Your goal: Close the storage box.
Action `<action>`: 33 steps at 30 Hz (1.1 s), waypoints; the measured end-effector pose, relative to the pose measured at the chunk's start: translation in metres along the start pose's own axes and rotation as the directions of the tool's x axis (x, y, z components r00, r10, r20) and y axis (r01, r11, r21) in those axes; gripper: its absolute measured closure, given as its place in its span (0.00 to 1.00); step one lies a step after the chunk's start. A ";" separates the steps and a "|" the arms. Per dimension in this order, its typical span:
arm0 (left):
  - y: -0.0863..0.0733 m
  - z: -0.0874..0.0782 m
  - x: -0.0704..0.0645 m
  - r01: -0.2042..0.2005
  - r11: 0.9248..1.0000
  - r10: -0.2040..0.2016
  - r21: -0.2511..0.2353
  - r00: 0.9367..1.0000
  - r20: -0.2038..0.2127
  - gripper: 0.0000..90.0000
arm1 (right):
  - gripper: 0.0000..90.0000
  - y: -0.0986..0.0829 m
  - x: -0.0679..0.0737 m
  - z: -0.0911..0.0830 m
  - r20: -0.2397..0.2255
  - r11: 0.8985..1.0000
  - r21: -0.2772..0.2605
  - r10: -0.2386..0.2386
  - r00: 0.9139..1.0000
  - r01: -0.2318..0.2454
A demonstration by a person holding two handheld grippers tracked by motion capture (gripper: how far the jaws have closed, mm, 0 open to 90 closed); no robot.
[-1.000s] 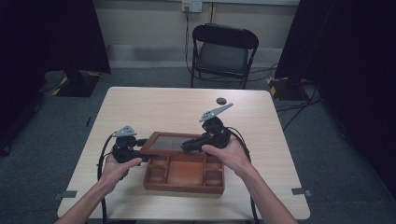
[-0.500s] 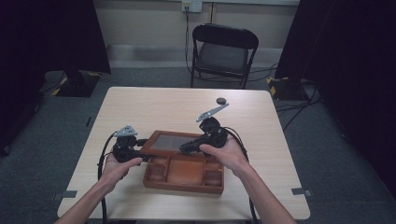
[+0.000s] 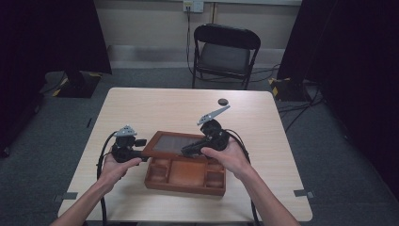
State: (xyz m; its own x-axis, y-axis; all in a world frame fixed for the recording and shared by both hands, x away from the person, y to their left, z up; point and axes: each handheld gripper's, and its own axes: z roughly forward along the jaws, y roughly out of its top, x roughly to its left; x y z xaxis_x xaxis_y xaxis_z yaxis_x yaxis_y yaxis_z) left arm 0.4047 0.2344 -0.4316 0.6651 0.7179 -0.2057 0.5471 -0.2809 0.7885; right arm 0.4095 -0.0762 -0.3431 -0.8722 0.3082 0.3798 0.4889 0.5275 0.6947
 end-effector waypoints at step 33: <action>-0.024 -0.010 0.043 0.091 0.991 -0.084 0.100 0.994 -0.071 0.28 | 0.91 -0.048 0.007 0.021 0.005 0.991 0.132 -0.035 0.999 0.034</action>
State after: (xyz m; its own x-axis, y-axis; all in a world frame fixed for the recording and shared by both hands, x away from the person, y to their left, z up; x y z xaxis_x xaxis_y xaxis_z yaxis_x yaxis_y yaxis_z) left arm 0.4150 0.2789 -0.4538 0.5785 0.7827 -0.2297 0.6538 -0.2765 0.7043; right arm 0.3801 -0.0828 -0.3870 -0.8887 0.2939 0.3519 0.4566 0.6379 0.6202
